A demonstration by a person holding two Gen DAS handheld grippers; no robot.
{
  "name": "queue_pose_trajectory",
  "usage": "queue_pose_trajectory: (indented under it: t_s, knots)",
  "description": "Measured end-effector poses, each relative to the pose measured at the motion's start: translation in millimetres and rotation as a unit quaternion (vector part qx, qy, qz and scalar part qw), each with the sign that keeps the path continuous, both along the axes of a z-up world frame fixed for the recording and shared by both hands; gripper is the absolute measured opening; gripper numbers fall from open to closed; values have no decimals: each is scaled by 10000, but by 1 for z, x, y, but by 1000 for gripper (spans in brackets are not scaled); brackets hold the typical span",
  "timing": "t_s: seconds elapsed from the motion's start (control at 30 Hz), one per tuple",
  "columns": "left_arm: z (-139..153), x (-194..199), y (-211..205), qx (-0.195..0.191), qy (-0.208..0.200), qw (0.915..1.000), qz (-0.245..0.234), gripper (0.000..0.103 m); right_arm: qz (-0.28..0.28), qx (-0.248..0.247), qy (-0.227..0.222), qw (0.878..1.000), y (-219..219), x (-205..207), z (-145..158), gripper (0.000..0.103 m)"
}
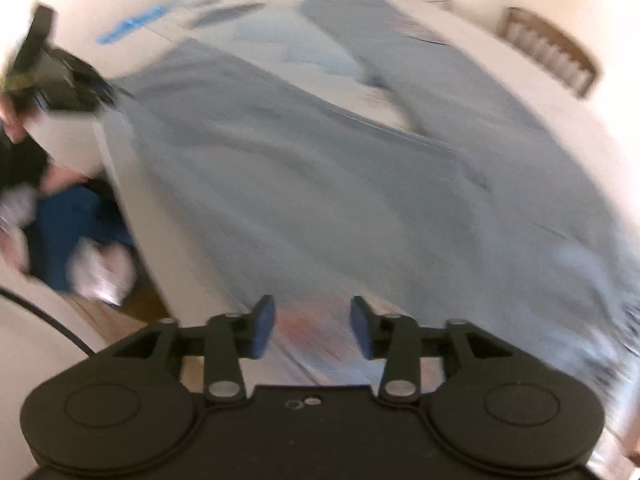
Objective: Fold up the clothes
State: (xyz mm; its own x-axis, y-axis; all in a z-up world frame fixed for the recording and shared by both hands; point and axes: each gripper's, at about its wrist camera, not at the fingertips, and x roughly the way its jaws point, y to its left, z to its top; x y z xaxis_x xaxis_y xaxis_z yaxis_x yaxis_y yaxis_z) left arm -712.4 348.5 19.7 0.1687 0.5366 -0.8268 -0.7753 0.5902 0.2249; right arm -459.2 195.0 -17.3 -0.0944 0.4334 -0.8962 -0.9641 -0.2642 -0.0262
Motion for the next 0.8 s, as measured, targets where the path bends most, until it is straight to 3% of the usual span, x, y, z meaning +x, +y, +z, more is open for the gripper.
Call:
queue_pose_trajectory:
  t_s: [0.07,0.2,0.4,0.57,0.8]
  knots:
    - [11,1,3,76,-199,9995,222,9,-227,-44,-383,9990,-21,23,-3,103]
    - [28,11,21,155,-526,9971,521,9,-343,-327,-666,9967,-47,48,-11,103]
    - [57,26,50,218,-994,9913,836,9,-50,-335,-786,9963,-62,50,-26,103]
    - [63,39,70,194,-1040,9899,940,9,204,-225,-954,9950,-64,51,-40,103]
    - [67,42,68,348,-988,9886,1078,9,-575,-78,-504,9970,-59,82,-33,103]
